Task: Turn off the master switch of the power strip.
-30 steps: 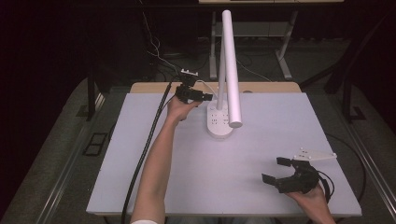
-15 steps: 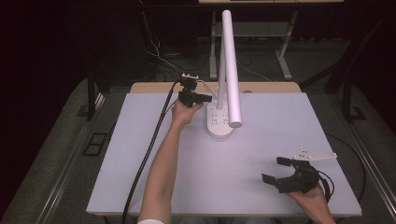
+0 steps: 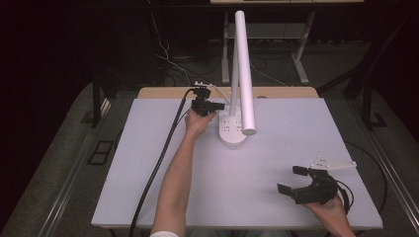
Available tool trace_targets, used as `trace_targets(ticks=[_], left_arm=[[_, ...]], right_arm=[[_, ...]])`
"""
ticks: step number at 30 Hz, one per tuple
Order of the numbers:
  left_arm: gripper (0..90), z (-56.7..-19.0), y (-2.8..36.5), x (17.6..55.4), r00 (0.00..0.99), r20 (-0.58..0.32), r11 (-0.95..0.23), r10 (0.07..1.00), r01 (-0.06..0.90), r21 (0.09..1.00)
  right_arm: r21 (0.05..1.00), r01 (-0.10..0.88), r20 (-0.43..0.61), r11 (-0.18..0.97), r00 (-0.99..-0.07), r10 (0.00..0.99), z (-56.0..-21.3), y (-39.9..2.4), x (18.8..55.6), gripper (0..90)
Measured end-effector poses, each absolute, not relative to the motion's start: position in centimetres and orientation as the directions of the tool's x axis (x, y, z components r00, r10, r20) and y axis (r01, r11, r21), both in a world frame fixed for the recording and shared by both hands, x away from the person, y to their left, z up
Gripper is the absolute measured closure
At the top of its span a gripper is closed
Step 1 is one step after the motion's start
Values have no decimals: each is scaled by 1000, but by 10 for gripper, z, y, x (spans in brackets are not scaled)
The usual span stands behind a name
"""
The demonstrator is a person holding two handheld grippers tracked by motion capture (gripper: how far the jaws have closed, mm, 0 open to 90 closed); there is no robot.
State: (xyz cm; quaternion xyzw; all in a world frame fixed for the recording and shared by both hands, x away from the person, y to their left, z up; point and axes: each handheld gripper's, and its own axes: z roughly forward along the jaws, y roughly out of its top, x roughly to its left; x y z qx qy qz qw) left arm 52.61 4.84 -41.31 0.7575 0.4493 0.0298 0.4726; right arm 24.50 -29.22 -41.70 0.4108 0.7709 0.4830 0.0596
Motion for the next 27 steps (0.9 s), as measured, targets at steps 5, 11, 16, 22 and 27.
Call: trace_targets(ticks=[5, 11, 16, 22, 27], left_arm=[[898, -417, 47, 526, 602, -350, -197, 718, 657, 727], [898, -422, 45, 526, 596, -349, -201, 723, 665, 719], [898, -424, 44, 526, 589, -356, -195, 725, 671, 715], [898, -426, 41, 526, 587, -355, -193, 728, 672, 715], [898, -430, 41, 528, 576, -361, -197, 733, 688, 698]], right_arm=[[795, 574, 304, 197, -657, 690, -417, -292, 245, 0], [792, 576, 304, 201, -658, 690, -417, -292, 245, 0], [792, 576, 303, 202, -659, 689, -417, -292, 245, 0], [792, 576, 303, 204, -660, 687, -417, -292, 245, 0], [792, 574, 300, 206, -661, 688, -417, -292, 245, 0]])
